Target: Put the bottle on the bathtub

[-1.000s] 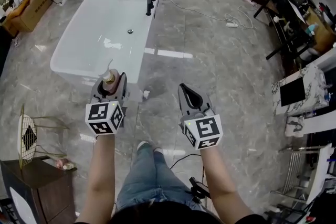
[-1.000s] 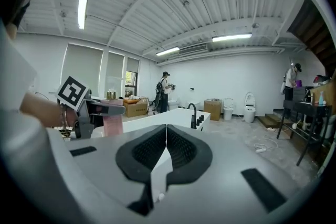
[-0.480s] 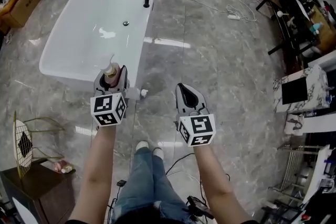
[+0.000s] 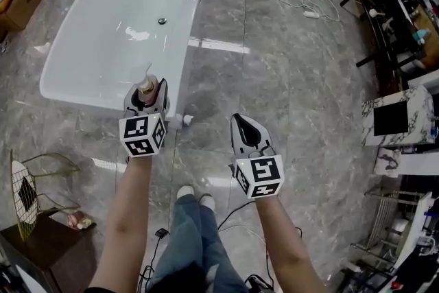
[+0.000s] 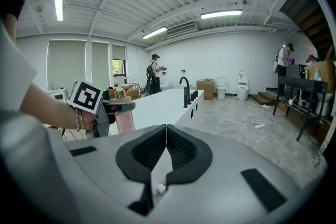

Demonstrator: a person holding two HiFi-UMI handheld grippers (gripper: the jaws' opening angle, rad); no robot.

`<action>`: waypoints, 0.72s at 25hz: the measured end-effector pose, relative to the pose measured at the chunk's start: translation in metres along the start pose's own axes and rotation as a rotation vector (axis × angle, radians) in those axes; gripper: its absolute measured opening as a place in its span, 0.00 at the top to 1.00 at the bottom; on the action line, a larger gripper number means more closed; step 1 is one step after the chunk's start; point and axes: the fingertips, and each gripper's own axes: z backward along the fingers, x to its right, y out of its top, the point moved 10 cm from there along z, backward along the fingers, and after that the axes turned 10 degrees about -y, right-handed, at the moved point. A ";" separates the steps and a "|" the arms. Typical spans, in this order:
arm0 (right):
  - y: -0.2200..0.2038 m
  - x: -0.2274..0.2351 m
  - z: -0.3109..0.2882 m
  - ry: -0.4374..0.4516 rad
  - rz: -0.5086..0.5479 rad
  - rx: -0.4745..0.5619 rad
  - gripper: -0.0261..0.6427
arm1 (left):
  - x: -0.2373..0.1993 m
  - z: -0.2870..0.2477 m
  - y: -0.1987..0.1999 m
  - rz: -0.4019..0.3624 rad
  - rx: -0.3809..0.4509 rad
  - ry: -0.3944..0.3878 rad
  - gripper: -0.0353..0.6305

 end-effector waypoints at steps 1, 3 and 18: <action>-0.004 0.000 -0.002 0.000 -0.001 -0.004 0.94 | -0.001 -0.005 -0.004 -0.003 -0.004 -0.002 0.63; -0.012 0.000 -0.005 0.003 0.002 -0.013 0.94 | -0.005 -0.013 -0.013 -0.010 -0.009 -0.008 0.63; -0.042 -0.005 -0.017 0.010 -0.030 -0.064 0.94 | 0.003 -0.034 -0.048 -0.106 -0.086 -0.034 0.63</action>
